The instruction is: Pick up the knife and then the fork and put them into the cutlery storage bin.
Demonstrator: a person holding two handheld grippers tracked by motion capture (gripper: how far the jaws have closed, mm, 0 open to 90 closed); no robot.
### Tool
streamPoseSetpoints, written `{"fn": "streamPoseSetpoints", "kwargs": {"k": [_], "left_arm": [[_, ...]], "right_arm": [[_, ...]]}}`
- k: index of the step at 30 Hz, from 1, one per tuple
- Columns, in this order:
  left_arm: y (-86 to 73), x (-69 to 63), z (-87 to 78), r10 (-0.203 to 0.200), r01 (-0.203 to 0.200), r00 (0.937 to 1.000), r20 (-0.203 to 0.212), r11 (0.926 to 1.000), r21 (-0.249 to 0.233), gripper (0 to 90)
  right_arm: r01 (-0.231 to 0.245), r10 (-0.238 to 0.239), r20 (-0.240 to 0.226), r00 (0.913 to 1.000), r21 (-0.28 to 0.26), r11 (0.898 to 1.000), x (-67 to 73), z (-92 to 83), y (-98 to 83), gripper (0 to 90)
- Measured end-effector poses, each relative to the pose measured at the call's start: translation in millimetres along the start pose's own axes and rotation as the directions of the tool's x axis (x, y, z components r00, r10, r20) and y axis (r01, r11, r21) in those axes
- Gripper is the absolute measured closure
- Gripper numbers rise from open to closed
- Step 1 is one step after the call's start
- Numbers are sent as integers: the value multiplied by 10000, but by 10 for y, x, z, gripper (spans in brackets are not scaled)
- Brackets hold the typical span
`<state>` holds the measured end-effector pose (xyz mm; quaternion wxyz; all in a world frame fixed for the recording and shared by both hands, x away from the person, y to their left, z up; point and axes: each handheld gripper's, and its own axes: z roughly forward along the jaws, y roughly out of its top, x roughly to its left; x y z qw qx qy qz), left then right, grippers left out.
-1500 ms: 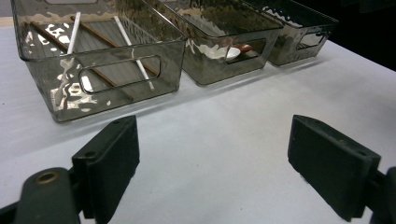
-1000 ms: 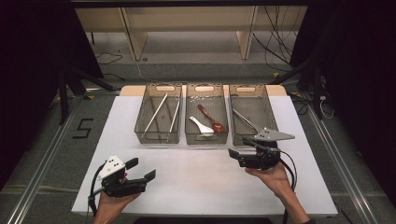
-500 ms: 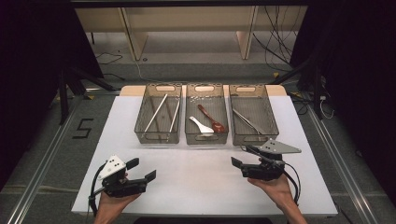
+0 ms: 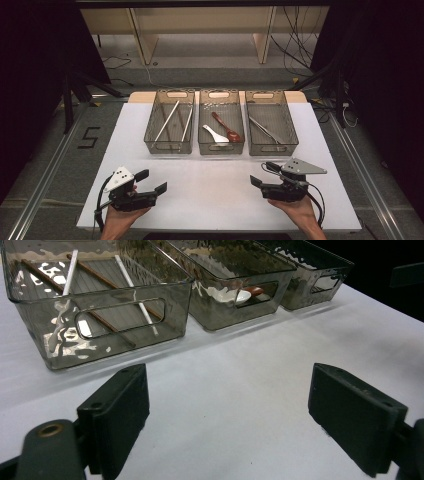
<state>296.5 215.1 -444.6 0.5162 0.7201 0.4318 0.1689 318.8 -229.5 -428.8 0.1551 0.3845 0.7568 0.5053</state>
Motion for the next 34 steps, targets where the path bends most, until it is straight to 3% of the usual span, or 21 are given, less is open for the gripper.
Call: {"fn": "streamPoseSetpoints", "kwargs": {"k": [19, 34], "left_arm": [[-2, -6, 15, 33, -34, 9999, 111, 10000, 77, 164], [-2, -5, 15, 45, -46, 9999, 105, 9999, 93, 164]], "right_arm": [[-142, 143, 218, 9997, -61, 9999, -1, -126, -185, 218], [-126, 132, 314, 9994, -182, 9998, 1, -133, -186, 207]]}}
